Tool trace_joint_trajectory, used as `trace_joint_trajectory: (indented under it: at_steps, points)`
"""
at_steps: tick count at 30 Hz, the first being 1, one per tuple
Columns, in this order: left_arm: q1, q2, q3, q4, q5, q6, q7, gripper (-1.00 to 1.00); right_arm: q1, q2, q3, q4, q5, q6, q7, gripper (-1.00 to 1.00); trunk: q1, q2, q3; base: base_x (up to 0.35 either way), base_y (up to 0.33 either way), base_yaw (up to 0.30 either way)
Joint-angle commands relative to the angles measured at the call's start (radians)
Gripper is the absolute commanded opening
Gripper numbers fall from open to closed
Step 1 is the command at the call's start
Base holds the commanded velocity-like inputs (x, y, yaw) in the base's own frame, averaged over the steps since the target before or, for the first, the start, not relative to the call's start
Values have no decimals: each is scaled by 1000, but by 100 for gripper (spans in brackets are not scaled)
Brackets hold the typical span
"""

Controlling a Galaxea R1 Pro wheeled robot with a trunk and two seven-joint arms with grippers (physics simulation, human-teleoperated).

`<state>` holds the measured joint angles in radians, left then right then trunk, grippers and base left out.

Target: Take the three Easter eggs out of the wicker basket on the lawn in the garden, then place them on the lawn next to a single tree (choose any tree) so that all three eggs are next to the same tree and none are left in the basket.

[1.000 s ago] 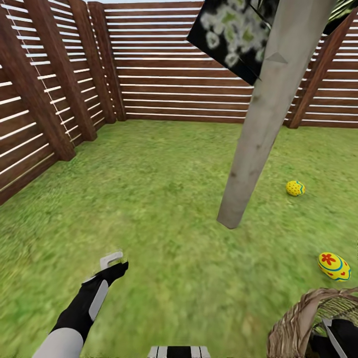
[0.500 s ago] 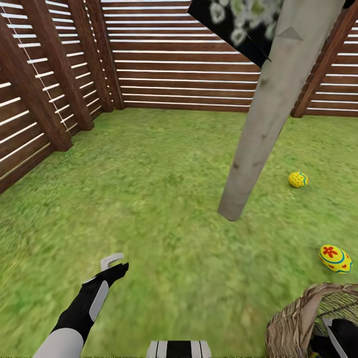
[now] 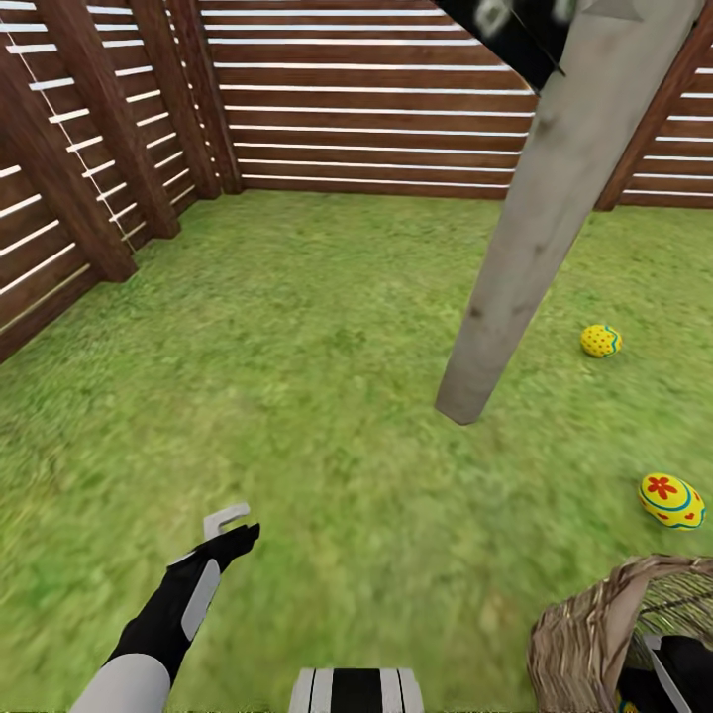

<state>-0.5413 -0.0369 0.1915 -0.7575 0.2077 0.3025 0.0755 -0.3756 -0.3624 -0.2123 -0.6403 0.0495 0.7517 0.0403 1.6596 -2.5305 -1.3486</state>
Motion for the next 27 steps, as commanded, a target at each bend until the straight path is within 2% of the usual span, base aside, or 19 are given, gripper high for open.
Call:
trace_joint_trajectory:
  at_steps: [1,18,23,24,27]
  points:
    - [0,-1,2,-2,11,6,4,100,0,1,-3,-1,5,5,4,100,0,-1,-5,0,0,0]
    - [0,-3,0,-3,10,6,4,100,0,3,-2,-1,6,5,4,100,8,-5,-70,0,0,0]
    - [0,-17,-1,-2,9,4,4,100,0,2,-2,-1,5,4,4,100,8,-5,-70,0,0,0]
    - [0,-22,-2,-2,8,4,4,100,0,2,-2,-1,4,2,4,-100,8,-5,-70,0,0,0]
    - [0,-27,-4,7,7,-43,4,100,0,3,-1,-2,5,-1,4,-100,8,-5,-70,0,0,0]
